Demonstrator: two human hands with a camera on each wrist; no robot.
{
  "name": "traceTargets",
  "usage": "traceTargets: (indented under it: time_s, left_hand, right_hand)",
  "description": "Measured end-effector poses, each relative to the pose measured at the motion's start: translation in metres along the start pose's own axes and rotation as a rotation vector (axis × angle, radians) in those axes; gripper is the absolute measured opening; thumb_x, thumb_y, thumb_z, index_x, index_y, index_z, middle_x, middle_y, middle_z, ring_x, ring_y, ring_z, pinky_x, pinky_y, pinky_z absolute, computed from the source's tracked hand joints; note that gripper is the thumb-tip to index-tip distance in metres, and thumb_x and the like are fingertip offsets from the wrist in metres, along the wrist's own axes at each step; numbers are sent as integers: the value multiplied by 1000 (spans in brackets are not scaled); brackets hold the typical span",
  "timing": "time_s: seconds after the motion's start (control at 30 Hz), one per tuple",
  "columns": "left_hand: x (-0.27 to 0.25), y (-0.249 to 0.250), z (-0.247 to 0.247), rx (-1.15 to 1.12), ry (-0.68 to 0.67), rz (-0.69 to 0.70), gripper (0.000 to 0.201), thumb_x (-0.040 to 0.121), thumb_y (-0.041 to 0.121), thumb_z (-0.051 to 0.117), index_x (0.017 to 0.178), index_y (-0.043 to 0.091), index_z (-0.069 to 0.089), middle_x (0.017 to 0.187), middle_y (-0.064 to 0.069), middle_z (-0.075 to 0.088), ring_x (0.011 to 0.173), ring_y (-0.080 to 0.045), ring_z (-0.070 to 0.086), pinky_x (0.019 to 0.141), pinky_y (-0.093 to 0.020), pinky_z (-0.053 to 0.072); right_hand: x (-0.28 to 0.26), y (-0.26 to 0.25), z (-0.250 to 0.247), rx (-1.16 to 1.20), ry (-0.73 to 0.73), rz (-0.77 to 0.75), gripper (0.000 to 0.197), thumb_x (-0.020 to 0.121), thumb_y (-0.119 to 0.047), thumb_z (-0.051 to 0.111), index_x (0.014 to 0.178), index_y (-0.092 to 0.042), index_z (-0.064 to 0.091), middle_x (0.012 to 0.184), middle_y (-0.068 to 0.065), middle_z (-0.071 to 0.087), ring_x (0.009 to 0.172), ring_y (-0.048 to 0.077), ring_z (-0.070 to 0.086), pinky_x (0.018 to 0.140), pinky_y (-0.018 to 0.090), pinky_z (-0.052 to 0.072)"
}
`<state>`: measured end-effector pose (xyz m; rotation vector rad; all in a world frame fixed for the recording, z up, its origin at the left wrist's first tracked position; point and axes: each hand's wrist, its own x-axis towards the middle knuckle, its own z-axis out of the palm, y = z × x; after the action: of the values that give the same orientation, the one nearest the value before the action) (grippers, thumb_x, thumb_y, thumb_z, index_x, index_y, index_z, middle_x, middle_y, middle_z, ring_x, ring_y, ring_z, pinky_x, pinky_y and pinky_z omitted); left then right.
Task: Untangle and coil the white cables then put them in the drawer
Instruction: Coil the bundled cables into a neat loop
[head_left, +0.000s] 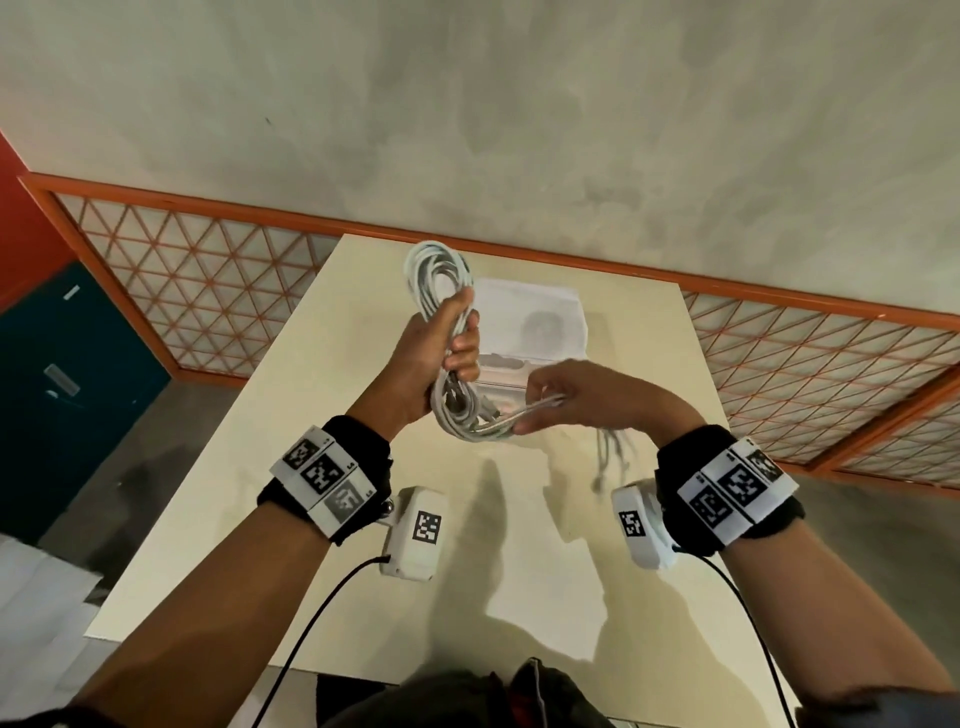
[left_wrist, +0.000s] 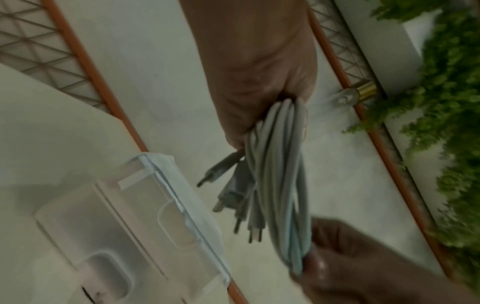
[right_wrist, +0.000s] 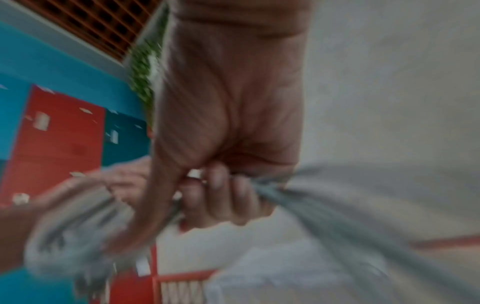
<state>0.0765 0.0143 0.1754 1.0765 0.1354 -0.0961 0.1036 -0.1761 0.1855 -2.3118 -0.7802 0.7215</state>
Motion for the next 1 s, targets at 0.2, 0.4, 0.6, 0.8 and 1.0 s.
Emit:
traceTargets:
  time_s: [0.2,0.4,0.6,0.8,1.0]
  left_hand:
    - [-12,-13,24,309,-55,77,40,98,33,47,64,12,49,44,5,42,39,-10,39,44,-21,41]
    - [-9,-5,27,404,-18,135,36,97,34,48,73,12,63,72,-2,65,72,-15,66,65,-27,53]
    - [-16,-7,23,394,-174,-3,43,96,38,48,81,1,63,70,-17,68,64,-36,66,69,-48,58]
    - [-19,-10,17,478,-323,-138,47,101,32,38,77,1,63,64,-19,67,53,-28,63,58,-34,56]
    - [-19,-15,13,586,-310,-183,43,99,33,42,77,3,64,60,-13,66,47,-22,59,53,-27,52]
  right_hand:
    - [-2,-28,-6,-115,266,-152,54,62,-17,86,84,-14,37,61,-4,49,49,8,41,48,23,34]
    - [-6,-37,-6,-203,461,-212,64,55,-13,88,84,-13,31,61,-7,43,52,10,39,47,21,31]
    - [-10,-49,-5,-604,460,-183,74,52,-28,85,95,-19,26,66,-4,50,60,29,49,54,31,31]
    - [-10,-48,-3,-414,315,-217,78,49,-35,89,93,-15,28,63,-6,49,56,17,45,48,30,30]
    - [-8,-28,-11,-158,217,-208,65,60,-31,88,91,-13,34,67,1,57,54,9,45,51,24,34]
